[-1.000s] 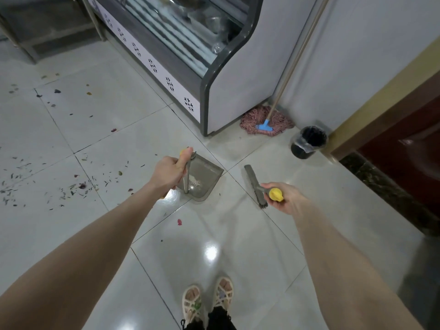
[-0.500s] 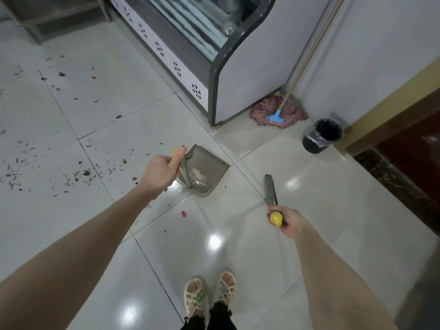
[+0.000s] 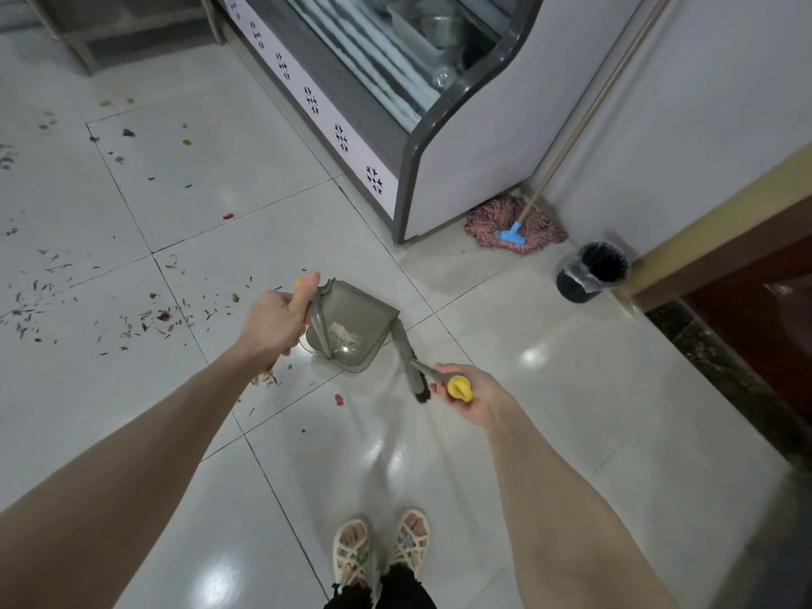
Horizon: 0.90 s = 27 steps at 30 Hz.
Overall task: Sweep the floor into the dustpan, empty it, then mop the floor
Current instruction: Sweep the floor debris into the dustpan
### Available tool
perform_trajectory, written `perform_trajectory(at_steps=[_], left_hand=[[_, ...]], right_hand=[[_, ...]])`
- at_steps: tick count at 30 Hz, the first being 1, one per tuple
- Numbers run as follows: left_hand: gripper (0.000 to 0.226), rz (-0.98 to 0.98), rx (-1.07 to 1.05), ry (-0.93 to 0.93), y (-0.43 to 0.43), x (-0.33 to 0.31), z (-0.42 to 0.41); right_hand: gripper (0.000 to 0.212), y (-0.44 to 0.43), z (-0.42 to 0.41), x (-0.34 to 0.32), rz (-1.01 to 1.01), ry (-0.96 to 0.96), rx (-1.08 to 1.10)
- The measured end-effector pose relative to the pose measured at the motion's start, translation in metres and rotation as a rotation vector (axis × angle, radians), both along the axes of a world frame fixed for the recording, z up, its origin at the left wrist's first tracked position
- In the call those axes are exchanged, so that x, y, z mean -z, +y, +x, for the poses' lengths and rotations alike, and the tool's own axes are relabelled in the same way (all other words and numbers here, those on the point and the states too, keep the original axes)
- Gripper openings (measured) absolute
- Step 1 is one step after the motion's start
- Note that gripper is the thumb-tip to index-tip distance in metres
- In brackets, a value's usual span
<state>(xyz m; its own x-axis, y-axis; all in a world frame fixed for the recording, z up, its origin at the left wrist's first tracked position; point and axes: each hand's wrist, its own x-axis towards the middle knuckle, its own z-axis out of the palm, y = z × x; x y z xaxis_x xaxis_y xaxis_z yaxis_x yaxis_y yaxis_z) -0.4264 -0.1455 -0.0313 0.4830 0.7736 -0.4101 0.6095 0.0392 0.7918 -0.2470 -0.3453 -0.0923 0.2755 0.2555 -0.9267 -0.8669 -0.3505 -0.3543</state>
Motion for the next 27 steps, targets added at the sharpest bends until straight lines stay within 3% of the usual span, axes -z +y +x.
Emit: perform_trajectory(at_steps=[13,27], left_hand=[[0.066,0.057,0.001,0.011,0.021,-0.016,0.031],[0.070,-0.010,-0.110,0.074,0.079,-0.003,0.184]], right_hand=[[0.023,0.026,0.072,-0.038,0.095,-0.091,0.072],[0.034,0.111,0.257,-0.019,0.052,-0.177,0.027]])
